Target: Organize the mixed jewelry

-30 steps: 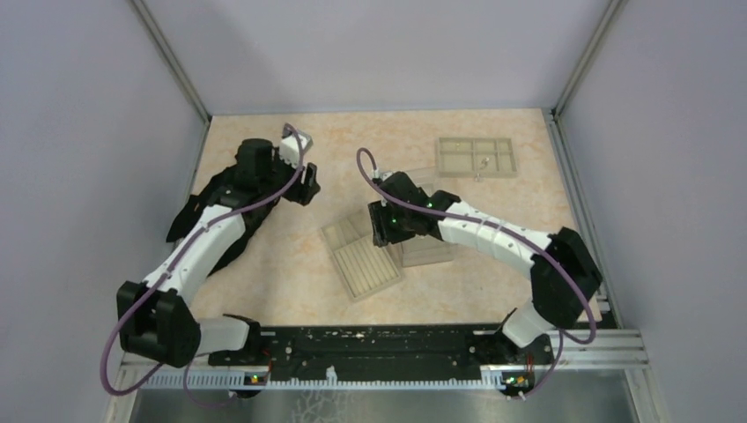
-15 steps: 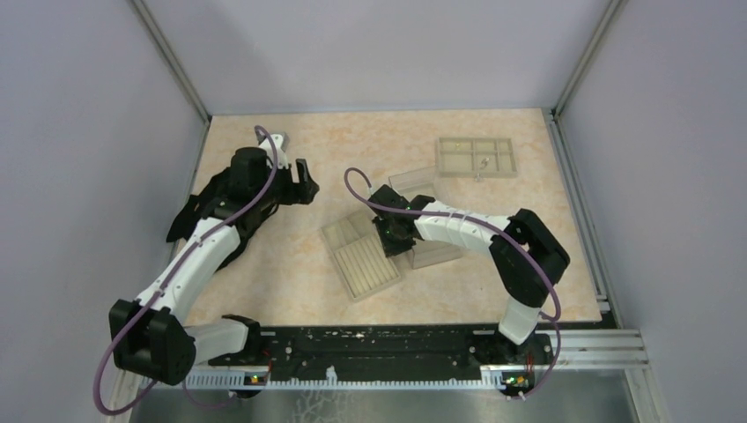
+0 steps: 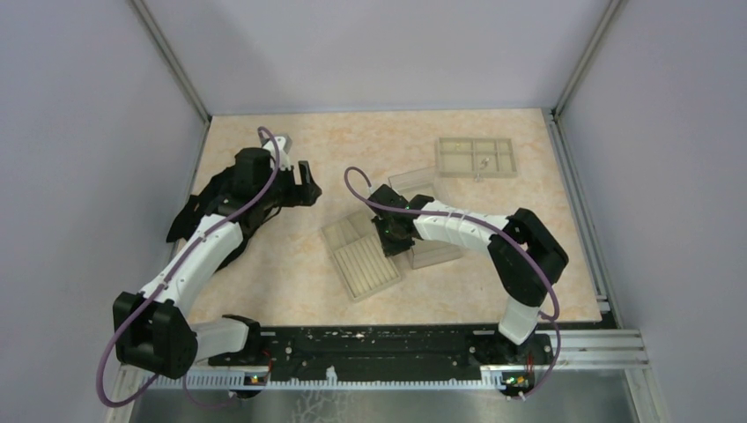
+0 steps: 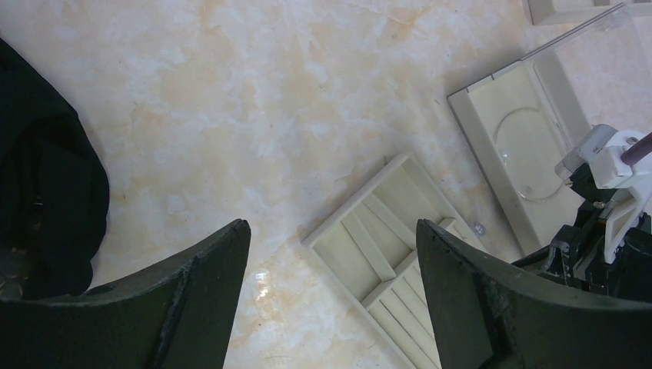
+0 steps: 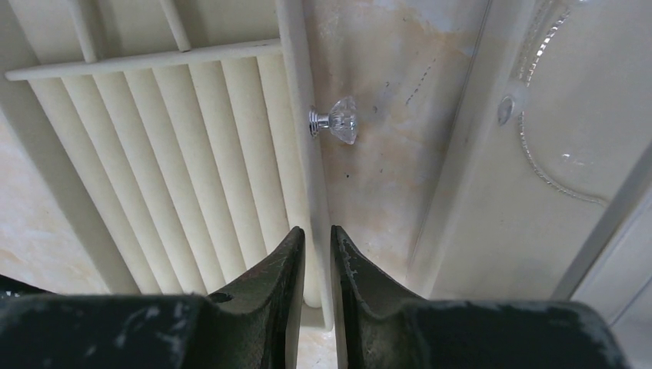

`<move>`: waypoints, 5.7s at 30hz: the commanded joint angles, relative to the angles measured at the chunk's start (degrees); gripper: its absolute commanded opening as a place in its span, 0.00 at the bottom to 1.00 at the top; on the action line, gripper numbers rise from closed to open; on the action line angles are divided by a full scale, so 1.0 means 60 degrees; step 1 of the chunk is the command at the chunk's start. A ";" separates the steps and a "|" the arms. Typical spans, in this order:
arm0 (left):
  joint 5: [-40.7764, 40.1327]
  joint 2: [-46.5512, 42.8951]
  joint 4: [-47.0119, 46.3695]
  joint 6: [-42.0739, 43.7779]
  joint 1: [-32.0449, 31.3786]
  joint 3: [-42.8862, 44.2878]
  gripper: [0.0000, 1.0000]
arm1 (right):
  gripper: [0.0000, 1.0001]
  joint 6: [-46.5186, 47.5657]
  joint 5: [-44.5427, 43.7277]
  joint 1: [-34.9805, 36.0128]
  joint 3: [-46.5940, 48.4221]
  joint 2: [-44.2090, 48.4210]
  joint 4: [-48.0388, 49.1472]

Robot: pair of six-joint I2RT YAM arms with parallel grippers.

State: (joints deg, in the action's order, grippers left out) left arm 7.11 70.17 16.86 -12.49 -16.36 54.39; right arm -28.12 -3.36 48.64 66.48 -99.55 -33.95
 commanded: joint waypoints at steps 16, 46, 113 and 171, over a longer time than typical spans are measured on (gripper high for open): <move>-0.0299 0.0030 -0.0320 -0.0072 0.0032 0.0476 0.86 | 0.21 0.0575 -0.0901 0.0447 0.0485 0.0402 0.0719; -0.0133 0.0802 -0.0352 0.0192 0.0046 0.0669 0.87 | 0.24 0.0820 -0.1678 0.0829 0.0852 -0.0652 0.0340; -0.0552 -0.0045 -0.0967 -0.0529 0.0969 0.0129 0.95 | 0.00 -0.0040 -0.1913 0.0829 0.0583 -0.0811 0.0287; 0.0300 0.3976 -0.1432 -0.2381 -0.2885 0.1878 0.99 | 0.00 0.0470 -0.1916 -0.8449 -0.1809 0.4631 -0.1594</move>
State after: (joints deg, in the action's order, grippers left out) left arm 7.09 95.02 10.48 -26.06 -33.67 66.00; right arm -25.36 -16.97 -1.69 55.79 -71.90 -48.93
